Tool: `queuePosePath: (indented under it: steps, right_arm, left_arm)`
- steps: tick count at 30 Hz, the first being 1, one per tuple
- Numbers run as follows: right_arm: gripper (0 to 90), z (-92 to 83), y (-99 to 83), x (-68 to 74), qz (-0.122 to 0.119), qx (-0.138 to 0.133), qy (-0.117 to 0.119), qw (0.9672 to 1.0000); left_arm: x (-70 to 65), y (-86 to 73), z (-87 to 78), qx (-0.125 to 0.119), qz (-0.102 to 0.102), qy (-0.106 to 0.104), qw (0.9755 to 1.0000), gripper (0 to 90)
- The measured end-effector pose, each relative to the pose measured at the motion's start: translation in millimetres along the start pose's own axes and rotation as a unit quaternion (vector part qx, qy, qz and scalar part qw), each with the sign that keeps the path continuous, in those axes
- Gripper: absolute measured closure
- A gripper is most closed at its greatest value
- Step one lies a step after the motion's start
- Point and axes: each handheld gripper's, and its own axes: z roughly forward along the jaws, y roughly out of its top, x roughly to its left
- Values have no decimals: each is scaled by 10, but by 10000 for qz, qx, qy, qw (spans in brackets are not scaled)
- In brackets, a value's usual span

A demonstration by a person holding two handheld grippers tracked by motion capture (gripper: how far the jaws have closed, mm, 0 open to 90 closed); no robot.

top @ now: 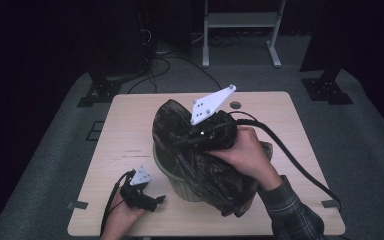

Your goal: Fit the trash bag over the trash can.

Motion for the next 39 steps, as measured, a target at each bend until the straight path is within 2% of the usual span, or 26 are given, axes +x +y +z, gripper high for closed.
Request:
queuePosePath:
  steps: [2,6,9,14,17,23,30,35,39]
  right_arm:
    - [886,3,-60,-32,45,11,-34,10000]
    - [886,6,-217,-140,289,130,-38,9995]
    - [886,7,-318,-199,446,154,25,9989]
    - [886,27,-442,-275,636,346,-86,9973]
    - [885,-11,-505,-283,657,251,-11,9975]
    - [884,-243,-624,-94,623,216,20,9978]
    - [883,-556,-824,151,653,314,72,9973]
    - [883,-735,-954,261,700,337,85,9969]
    - [883,-838,-1020,288,729,364,25,9967]
  left_arm:
    - [0,0,0,-1,-1,-1,10000,0]
    - [-1,0,0,0,0,-2,10000,0]
    - [-1,1,0,-1,-1,-7,10000,0]
    - [-3,0,1,-3,-4,-9,10000,0]
    - [-2,1,0,-3,-4,-11,10000,0]
    - [-3,1,0,0,-4,-8,10000,0]
    - [-7,1,0,-2,-20,4,10000,0]
    - [-9,1,1,-1,-28,8,10000,0]
    - [-10,1,2,-2,-29,9,10000,0]
